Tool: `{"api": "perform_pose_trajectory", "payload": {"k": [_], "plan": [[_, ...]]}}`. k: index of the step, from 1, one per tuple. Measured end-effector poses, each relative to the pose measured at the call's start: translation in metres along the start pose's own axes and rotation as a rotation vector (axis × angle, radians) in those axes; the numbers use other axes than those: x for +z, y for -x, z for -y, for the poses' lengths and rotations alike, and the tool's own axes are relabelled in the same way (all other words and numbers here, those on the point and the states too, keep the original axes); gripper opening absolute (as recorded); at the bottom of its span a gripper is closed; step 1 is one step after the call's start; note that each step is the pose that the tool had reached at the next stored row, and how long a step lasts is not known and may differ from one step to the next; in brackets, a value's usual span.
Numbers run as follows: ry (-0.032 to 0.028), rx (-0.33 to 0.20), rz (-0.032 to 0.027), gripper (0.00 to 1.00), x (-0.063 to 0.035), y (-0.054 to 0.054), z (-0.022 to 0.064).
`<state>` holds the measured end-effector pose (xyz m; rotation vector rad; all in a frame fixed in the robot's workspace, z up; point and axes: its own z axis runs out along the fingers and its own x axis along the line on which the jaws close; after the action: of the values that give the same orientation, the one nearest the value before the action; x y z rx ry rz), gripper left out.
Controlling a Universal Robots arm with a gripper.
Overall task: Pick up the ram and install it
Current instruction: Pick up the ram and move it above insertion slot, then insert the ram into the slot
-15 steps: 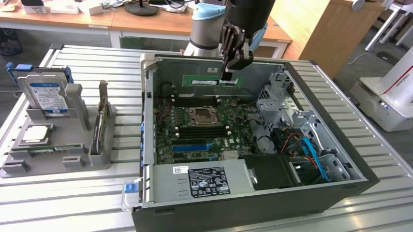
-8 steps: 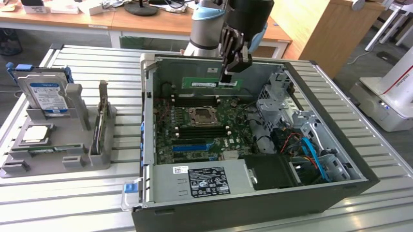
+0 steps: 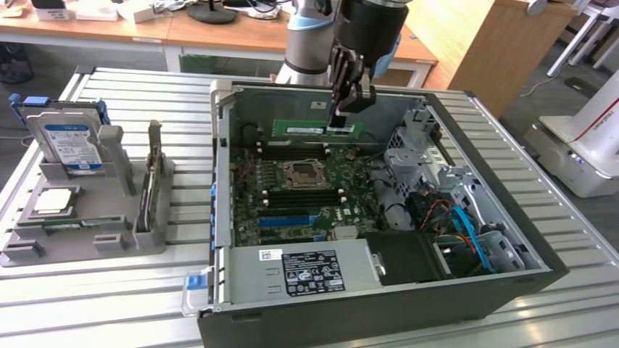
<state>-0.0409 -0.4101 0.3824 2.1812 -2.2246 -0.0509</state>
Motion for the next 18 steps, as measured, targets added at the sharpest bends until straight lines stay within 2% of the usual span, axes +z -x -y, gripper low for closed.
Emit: {"api": "perform_pose_trajectory", "payload": {"k": [18], "plan": [[0.0000, 0.000, 0.0002, 0.12, 0.0042, 0.0000, 0.0002]]}}
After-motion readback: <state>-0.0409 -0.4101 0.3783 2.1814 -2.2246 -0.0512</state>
